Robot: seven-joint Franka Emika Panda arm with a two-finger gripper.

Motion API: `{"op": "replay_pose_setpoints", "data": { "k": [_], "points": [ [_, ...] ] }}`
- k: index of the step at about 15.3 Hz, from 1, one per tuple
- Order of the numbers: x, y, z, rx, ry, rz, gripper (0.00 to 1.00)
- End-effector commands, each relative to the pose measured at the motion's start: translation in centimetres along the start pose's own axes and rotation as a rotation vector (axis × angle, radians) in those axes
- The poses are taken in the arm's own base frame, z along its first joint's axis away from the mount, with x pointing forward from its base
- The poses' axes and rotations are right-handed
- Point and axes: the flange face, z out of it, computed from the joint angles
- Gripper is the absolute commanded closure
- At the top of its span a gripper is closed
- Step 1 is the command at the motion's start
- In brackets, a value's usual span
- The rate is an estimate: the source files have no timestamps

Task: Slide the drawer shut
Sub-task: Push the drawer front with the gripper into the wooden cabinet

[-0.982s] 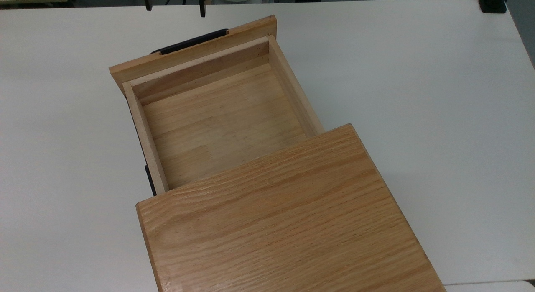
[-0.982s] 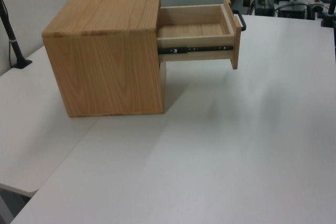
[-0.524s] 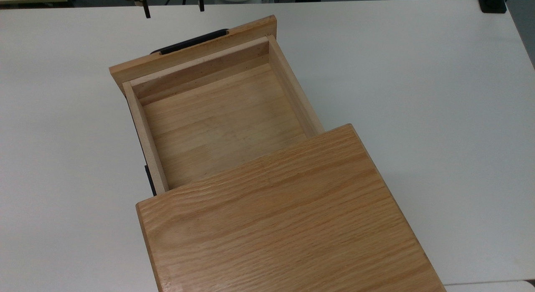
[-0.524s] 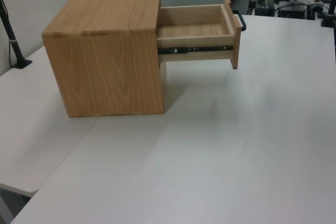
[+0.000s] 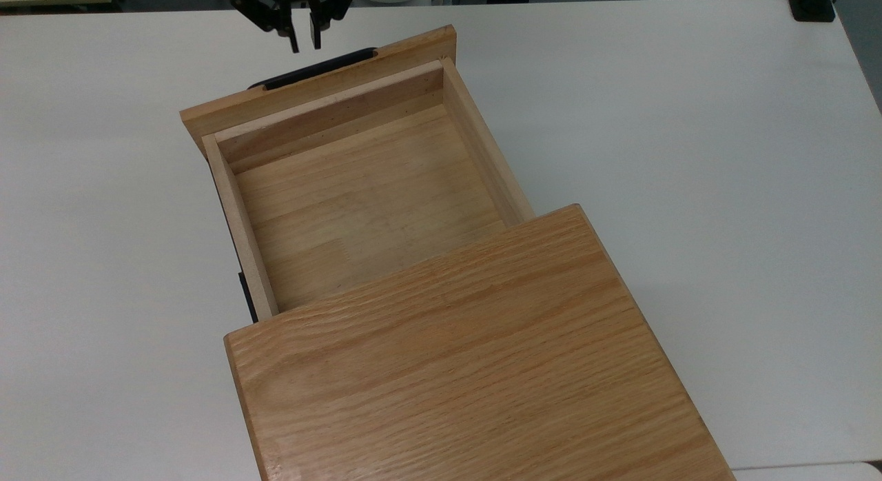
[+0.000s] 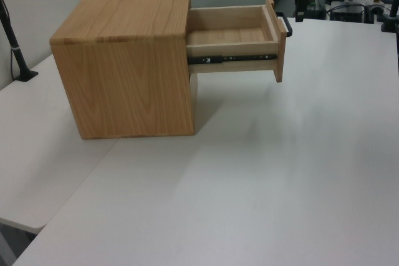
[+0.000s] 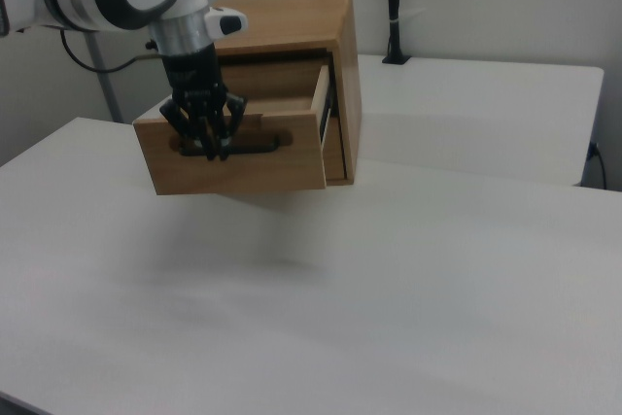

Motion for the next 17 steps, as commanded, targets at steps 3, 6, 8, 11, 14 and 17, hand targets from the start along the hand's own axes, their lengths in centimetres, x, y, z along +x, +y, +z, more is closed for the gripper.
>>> {"op": "replay_pose_setpoints", "data": {
  "k": [3,6,8,11,14,17],
  "points": [
    [1.3,-1.6,2.3,0.067,0.044,0.032,0.96],
    [2.8,-1.9,2.8,0.057,0.084,0.113,0.96],
    [3.7,-1.6,3.1,0.052,0.121,0.143,0.96],
    [5.9,-1.6,3.0,0.039,0.196,0.183,0.96],
    [8.9,-1.3,3.8,0.031,0.218,0.177,0.96],
    [11.3,-2.0,3.5,0.008,0.295,0.16,0.99]
  ]
}}
